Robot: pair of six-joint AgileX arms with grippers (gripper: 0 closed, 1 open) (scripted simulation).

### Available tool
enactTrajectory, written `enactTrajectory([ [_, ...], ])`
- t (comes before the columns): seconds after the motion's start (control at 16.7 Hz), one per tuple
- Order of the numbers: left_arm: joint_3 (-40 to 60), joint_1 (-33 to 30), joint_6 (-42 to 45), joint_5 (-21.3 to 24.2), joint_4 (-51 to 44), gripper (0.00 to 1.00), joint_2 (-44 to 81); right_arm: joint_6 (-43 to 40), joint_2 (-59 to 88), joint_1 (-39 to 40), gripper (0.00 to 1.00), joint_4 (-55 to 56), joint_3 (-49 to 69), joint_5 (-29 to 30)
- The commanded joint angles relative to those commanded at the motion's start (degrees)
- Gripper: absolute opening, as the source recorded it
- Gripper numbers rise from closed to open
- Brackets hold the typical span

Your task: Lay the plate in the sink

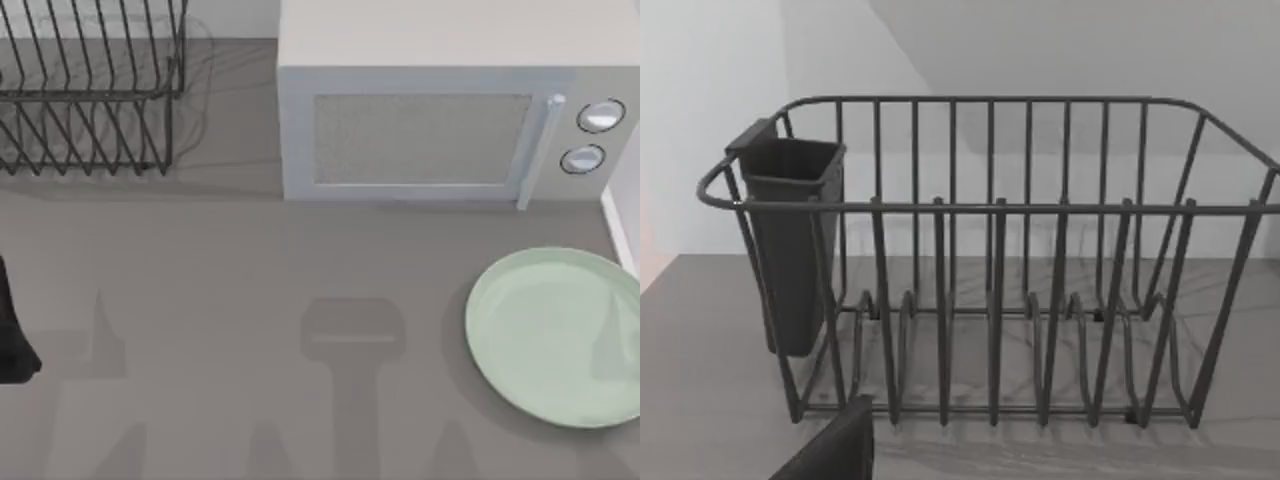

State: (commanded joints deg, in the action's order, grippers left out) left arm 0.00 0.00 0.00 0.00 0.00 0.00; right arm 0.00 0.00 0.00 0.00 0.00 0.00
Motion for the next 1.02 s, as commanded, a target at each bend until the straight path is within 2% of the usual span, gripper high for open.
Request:
enactTrajectory([
  [0.42, 0.00, 0.00, 0.00, 0.00, 0.00, 1.00, 0.00, 0.00, 0.01, 0.00, 1.00, -0.01, 0.01, 0.00],
  [0.6, 0.00, 0.00, 0.00, 0.00, 0.00, 1.00, 0.00, 1.40, 3.61, 1.36, 1.00, -2.75, 3.48, 0.00],
  [0.78, 0.00, 0.00, 0.00, 0.00, 0.00, 1.00, 0.00, 4.54, 12.73, 4.42, 1.00, -8.93, 11.49, 0.01],
  [1.02, 0.00, 0.00, 0.00, 0.00, 0.00, 1.00, 0.00, 10.46, 32.39, 10.18, 1.00, -20.58, 26.69, 0.02],
])
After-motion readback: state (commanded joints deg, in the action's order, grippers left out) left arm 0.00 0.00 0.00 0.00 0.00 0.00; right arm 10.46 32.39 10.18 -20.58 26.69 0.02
